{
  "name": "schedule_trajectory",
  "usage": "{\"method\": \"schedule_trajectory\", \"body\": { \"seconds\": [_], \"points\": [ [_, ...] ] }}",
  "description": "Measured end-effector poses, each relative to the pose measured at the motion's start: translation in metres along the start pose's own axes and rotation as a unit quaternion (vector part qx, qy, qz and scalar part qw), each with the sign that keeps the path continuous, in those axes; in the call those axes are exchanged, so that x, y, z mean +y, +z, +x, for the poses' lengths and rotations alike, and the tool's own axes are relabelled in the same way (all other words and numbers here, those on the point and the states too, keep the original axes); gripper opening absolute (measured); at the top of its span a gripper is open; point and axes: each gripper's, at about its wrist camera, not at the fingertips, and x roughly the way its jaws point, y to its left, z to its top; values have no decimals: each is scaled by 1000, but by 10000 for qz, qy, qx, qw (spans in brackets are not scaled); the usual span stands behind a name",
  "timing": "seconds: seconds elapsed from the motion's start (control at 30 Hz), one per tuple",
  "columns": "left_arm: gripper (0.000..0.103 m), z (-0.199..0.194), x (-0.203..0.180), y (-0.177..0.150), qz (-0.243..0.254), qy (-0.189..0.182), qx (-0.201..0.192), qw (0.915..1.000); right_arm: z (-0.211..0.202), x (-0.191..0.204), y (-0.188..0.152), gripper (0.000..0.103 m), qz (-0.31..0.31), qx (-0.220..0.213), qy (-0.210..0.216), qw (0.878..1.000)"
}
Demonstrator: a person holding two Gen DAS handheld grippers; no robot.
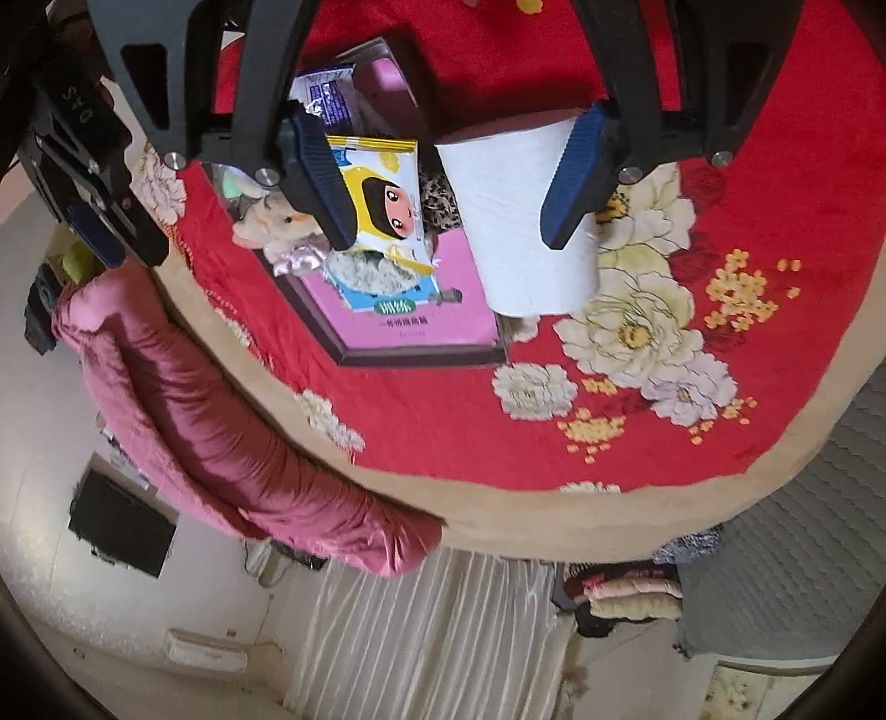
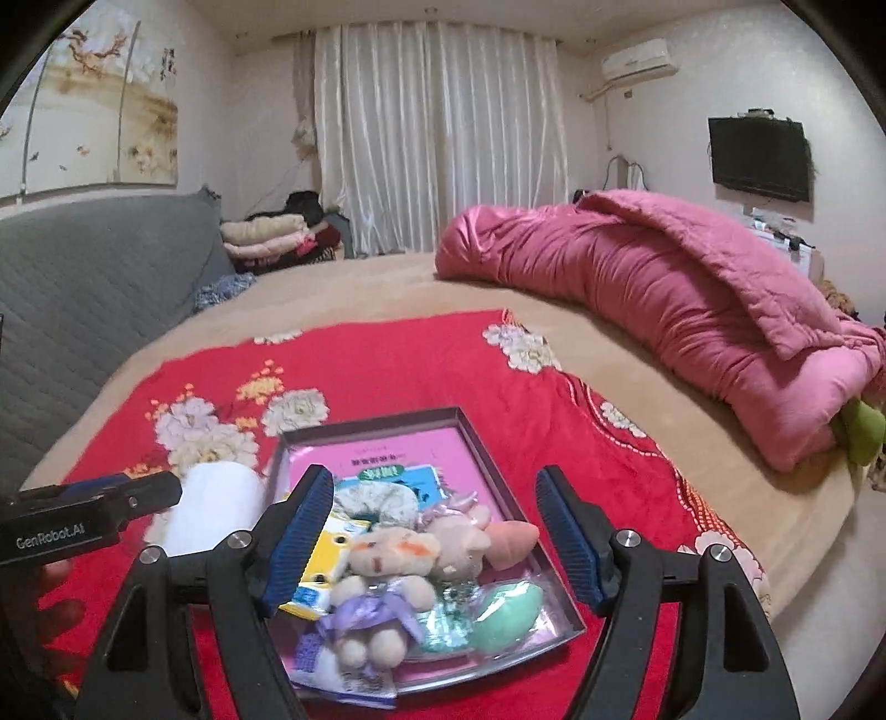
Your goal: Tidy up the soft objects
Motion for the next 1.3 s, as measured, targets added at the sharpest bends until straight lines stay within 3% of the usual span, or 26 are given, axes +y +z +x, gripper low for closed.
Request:
{"method": "schedule_trajectory", "body": {
  "seconds": [0.3,0.57,0.83,1.07,1.3],
  "points": [
    [68,-51,15,-7,23,211,-335,9992,-44,38,-1,77,6,-189,279,9994],
    [68,-82,50,-19,-208,438,-316,9983,-64,86,-18,77,-261,98,668,9974],
    [69,-99,74,-44,-250,565,38,9981,-68,113,-44,78,-211,771,898,9927],
    [69,-98,74,-68,-211,480,369,9979,-67,108,-64,78,43,1371,738,9878],
    [69,-98,61,-81,-94,438,458,9979,-82,102,-72,78,-275,1323,533,9894]
  ]
}}
